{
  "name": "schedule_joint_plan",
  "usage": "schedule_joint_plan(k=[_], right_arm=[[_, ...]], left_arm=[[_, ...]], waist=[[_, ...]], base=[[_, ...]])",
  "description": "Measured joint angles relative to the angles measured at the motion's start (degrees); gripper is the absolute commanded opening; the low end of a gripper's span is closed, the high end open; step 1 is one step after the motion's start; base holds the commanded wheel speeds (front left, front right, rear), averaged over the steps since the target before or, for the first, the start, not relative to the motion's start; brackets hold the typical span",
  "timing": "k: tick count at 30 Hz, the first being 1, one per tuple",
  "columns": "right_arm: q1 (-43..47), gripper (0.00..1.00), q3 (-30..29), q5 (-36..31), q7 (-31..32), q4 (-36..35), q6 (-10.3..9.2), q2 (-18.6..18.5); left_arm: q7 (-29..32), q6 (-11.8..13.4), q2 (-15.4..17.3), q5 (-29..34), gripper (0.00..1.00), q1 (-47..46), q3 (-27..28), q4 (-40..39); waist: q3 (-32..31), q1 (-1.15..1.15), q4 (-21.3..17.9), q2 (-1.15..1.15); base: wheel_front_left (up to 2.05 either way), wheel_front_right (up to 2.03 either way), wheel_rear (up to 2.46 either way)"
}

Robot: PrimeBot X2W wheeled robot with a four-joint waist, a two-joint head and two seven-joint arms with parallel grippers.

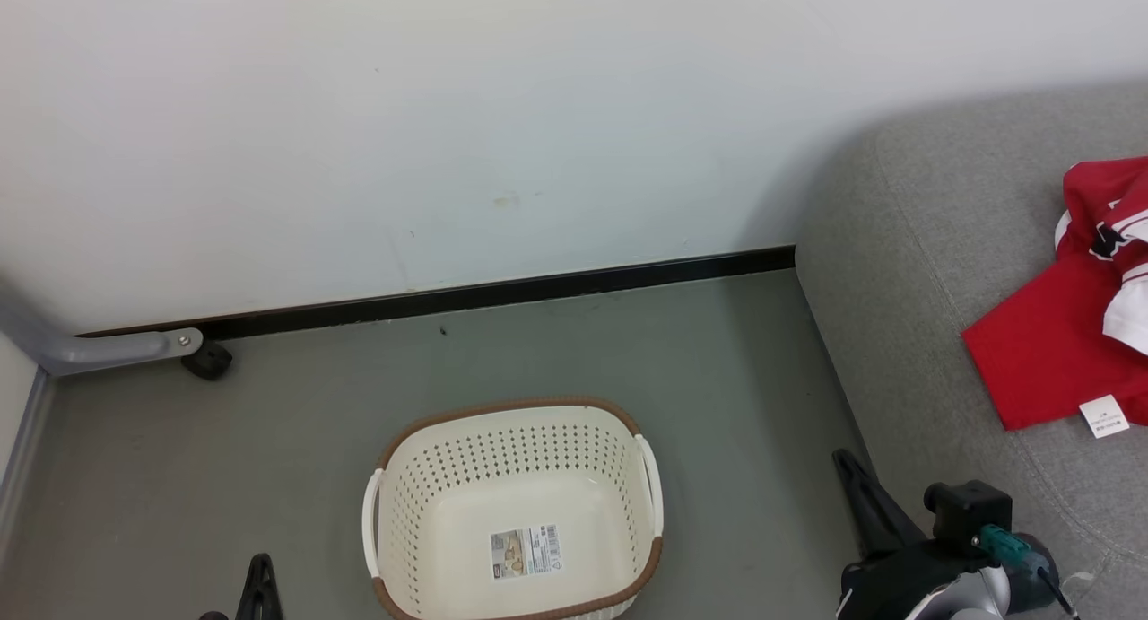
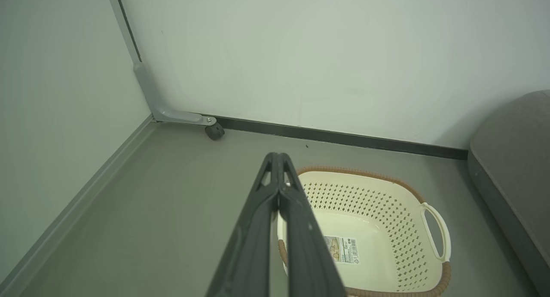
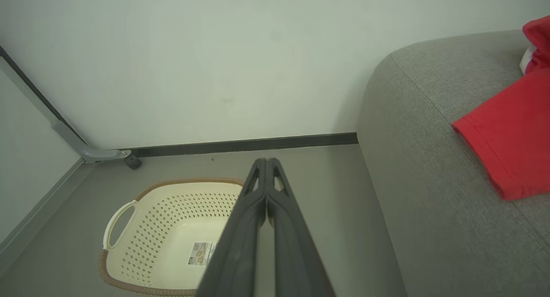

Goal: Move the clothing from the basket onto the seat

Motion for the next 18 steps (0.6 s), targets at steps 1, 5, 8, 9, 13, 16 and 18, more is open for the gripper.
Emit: schedule_joint_plan(k=[1,5,8,9,13,16,18], right_arm=[[0.29,0.0,-0.18,0.37,0.34,0.1,0.0,0.07],[0.27,0.0,-1.48,2.5,0.97,-0.05,0.01,0.22],[0.27,0.0,-2.22,5.1,1.86,-0.36,0.01,0.27],[0.28,0.0,-2.47,5.88,1.93,-0.51,0.01,0.31],[0.29,0.0,-3.56,9.1,2.9,-0.98,0.02,0.42],[0.29,0.0,-4.36,11.5,3.69,-1.33,0.09,0.49],[0.31,0.0,-4.89,12.88,4.13,-1.57,0.1,0.54]], left_arm=[[0.14,-0.03,-0.01,-0.33,0.0,0.09,0.02,0.16],[0.88,-0.41,-0.01,-2.22,0.0,0.07,0.1,0.52],[1.79,-0.55,0.0,-4.95,0.0,0.02,0.22,0.62],[1.94,-0.57,0.0,-5.63,0.0,-0.01,0.22,0.63],[3.05,-1.05,0.01,-9.32,0.0,-0.09,0.23,0.6],[3.74,-1.51,0.02,-12.03,0.0,-0.33,0.24,0.57],[4.21,-1.55,0.02,-13.4,0.0,-0.68,0.25,0.51]], waist=[[-0.01,0.0,0.01,0.0],[-0.07,0.0,0.11,0.0],[-0.11,0.0,0.19,0.0],[-0.13,0.0,0.22,0.0],[-0.18,0.0,0.32,0.0],[-0.21,0.0,0.39,0.0],[-0.23,0.0,0.45,0.0]], base=[[0.0,0.0,0.0],[0.0,0.0,0.0],[0.0,0.0,0.0],[0.0,0.0,0.0],[0.0,0.0,0.0],[0.0,0.0,0.0],[0.0,0.0,0.0]])
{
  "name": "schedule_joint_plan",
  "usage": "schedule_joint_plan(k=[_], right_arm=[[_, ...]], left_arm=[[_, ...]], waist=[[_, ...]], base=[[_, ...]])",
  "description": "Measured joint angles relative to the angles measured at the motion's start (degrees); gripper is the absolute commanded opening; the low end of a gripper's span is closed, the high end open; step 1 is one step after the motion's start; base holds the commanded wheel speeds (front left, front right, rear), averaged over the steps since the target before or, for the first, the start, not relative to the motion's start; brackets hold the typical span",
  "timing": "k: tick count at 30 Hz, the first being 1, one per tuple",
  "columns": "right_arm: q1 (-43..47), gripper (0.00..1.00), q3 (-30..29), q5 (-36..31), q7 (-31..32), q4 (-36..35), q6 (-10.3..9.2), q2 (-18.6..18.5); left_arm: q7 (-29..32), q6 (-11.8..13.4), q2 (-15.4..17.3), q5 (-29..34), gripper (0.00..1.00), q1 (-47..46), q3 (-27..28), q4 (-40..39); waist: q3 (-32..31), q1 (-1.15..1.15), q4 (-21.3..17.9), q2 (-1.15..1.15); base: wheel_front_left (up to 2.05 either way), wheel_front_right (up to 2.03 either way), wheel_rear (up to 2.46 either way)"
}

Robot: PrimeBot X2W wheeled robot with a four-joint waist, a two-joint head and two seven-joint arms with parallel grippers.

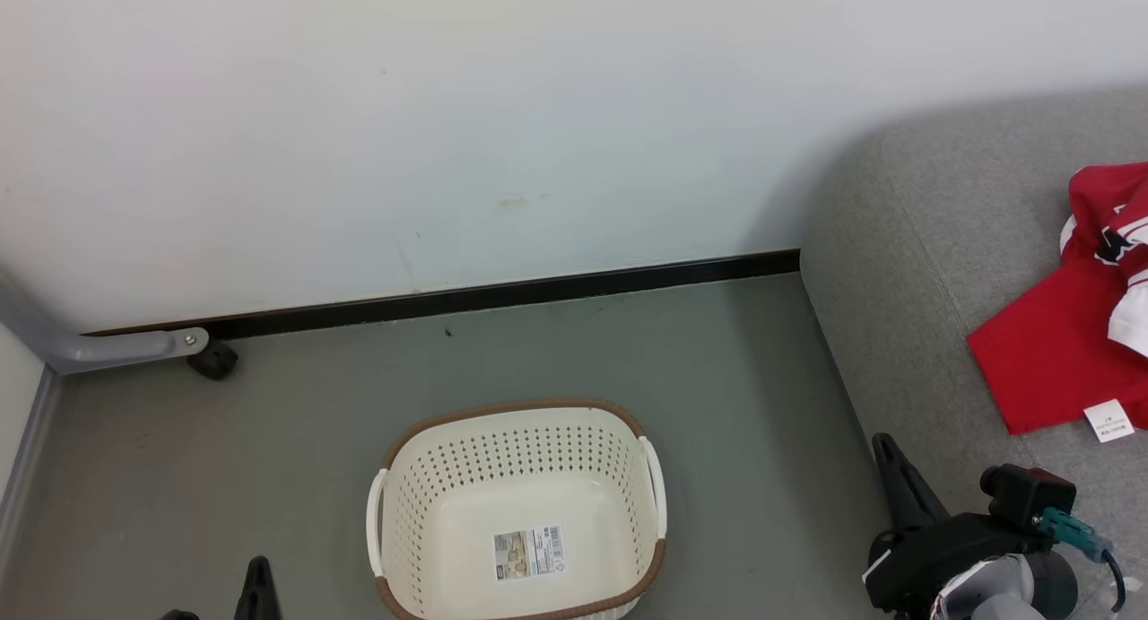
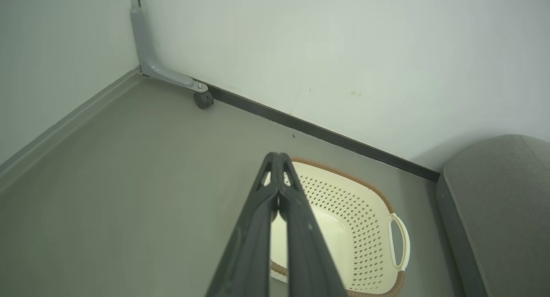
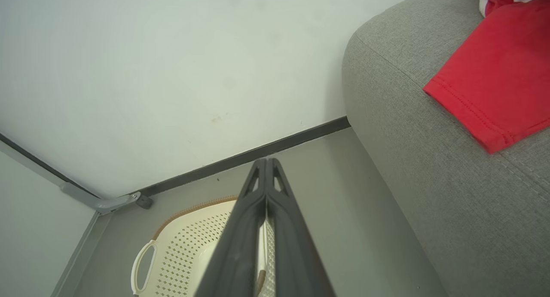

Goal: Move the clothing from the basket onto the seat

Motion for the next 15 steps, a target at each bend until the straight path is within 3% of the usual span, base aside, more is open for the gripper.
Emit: schedule_joint_plan(k=[15], right_arm=[[0.4,0.0,-3.61,10.7,3.21,-2.31,0.42,0.55]], left_arm=[[3.05,-1.01,0.05,-11.54,0.0,-0.59,0.03,-1.11]], waist=[[-0.09,0.0,0.35,0.0]], base=[[0.0,0.0,0.0]])
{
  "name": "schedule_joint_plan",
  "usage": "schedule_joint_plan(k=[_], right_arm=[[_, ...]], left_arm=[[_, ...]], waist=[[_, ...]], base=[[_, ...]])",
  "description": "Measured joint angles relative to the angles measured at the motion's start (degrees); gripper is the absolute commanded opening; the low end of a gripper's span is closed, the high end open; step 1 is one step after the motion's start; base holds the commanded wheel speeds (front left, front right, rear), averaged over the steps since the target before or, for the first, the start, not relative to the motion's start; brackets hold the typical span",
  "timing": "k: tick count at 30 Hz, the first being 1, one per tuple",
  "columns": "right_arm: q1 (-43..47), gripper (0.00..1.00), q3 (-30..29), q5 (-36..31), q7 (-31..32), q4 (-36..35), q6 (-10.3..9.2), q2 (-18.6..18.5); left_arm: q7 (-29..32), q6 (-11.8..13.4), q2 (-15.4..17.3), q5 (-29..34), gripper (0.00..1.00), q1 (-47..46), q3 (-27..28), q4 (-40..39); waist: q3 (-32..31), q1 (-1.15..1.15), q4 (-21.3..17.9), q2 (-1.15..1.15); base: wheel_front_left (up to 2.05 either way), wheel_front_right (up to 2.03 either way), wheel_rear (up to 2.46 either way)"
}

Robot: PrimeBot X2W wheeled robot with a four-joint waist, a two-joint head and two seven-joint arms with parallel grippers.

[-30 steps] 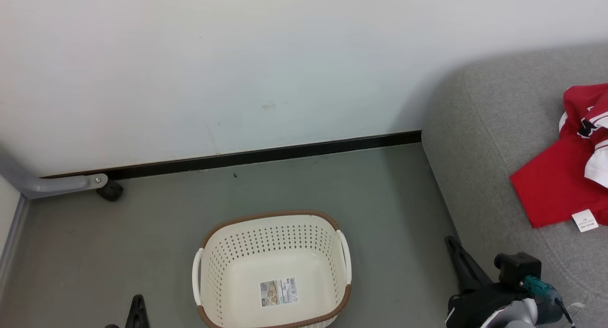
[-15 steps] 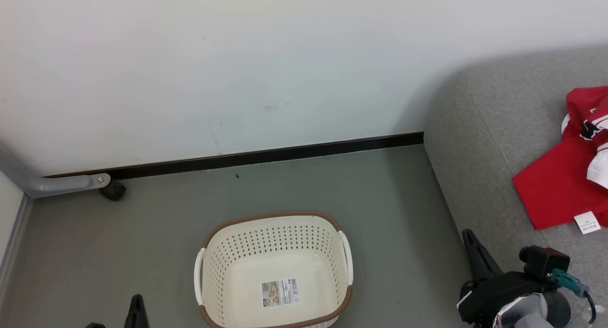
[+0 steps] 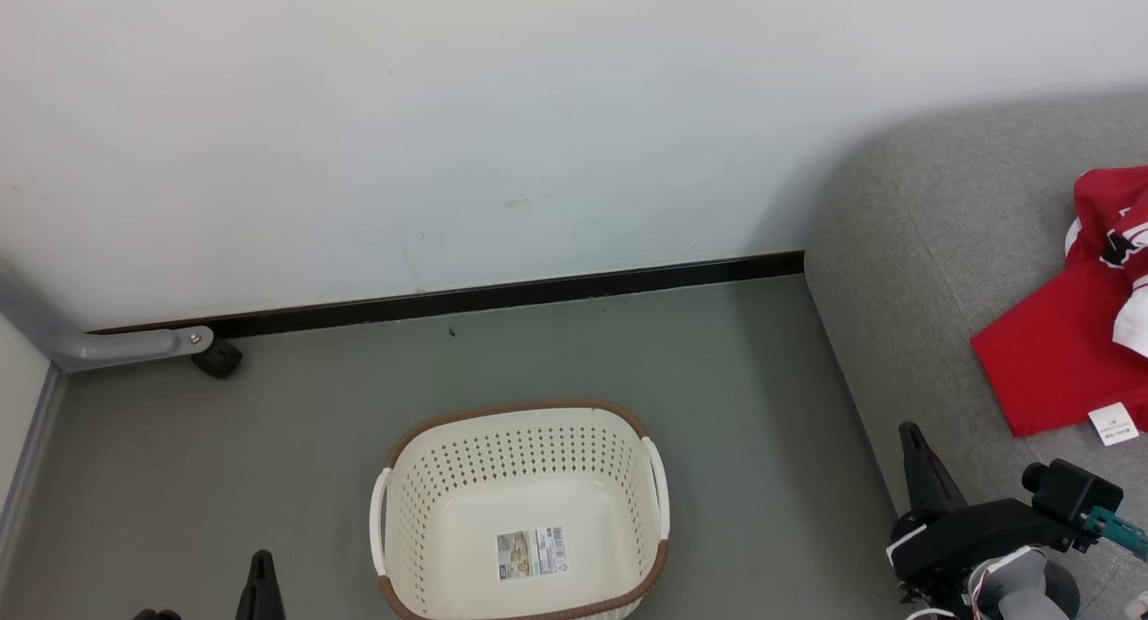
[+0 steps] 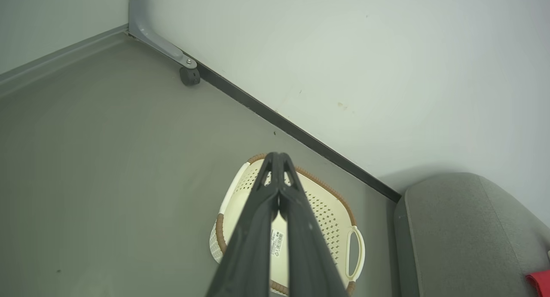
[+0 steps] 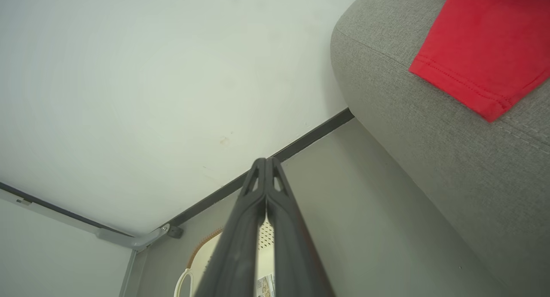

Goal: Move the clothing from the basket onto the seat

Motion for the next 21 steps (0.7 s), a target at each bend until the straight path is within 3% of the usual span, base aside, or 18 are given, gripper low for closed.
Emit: schedule_joint_plan(k=[21], right_arm=[[1.66,0.0,-5.59,16.73,4.63,-4.01,0.49,0.67]], left_arm=[[4.63,-2.08,0.12,-17.45,0.0,-1.76,0.03,-2.14]], waist=[[-0.1,0.0,0.53,0.0]], base=[[0.0,0.0,0.0]])
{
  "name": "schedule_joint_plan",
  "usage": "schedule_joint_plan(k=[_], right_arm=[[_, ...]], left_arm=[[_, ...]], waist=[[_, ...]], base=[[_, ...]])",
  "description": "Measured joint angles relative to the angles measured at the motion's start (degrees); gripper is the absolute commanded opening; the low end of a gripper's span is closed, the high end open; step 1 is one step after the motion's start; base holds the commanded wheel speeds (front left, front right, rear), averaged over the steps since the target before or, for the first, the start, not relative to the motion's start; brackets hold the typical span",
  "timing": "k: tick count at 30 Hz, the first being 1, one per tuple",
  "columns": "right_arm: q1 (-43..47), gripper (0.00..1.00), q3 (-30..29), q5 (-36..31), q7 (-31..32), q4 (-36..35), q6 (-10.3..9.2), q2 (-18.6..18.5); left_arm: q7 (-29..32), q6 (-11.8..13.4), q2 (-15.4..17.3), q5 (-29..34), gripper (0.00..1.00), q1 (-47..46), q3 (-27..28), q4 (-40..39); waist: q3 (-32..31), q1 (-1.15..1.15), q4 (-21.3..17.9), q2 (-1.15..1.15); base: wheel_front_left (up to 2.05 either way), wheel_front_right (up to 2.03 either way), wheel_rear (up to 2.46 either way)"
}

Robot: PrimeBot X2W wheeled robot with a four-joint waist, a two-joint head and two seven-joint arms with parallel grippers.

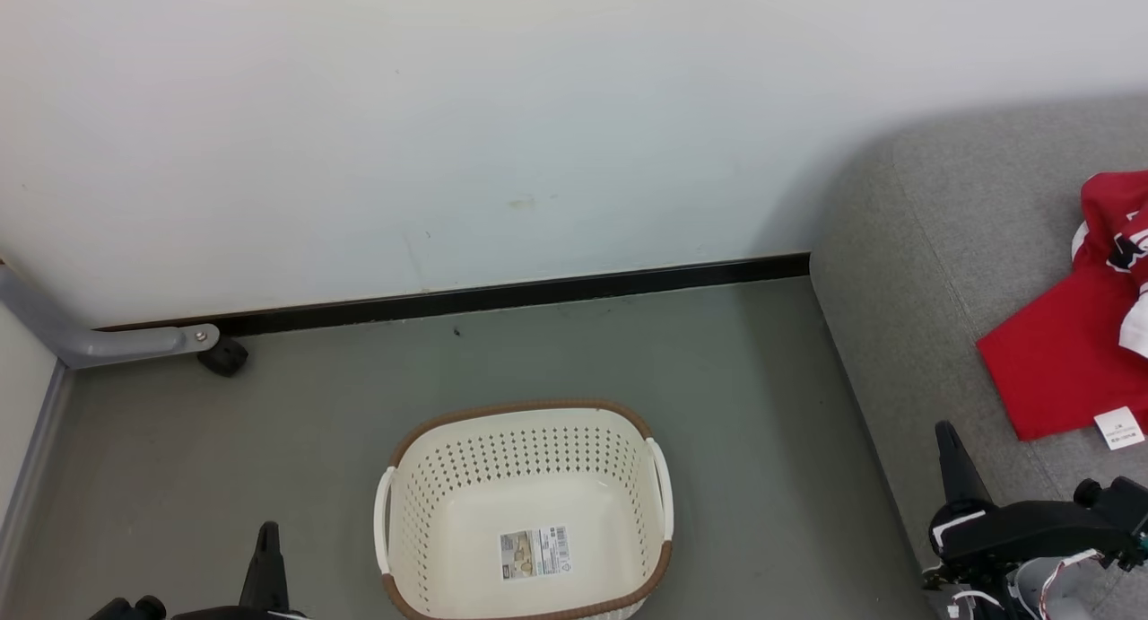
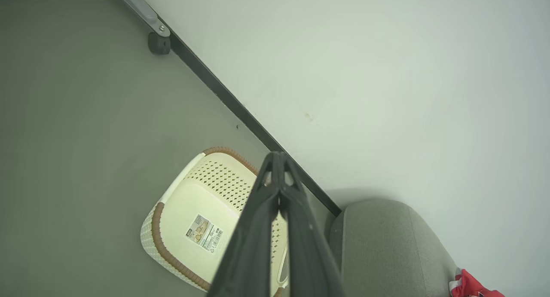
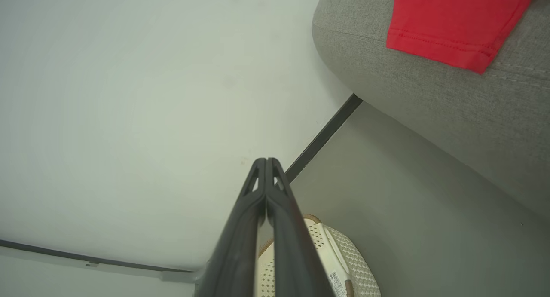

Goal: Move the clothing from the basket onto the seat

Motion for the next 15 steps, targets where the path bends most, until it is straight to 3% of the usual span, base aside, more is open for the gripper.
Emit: schedule_joint_plan(k=[15], right_arm=[[0.66,0.0,-3.81,11.33,3.02,-2.67,0.51,0.57]], left_arm=[[3.02,-1.45,0.1,-12.2,0.0,-0.8,0.01,-1.43]], waist=[[-0.07,0.0,0.35,0.0]], base=[[0.0,0.0,0.0]])
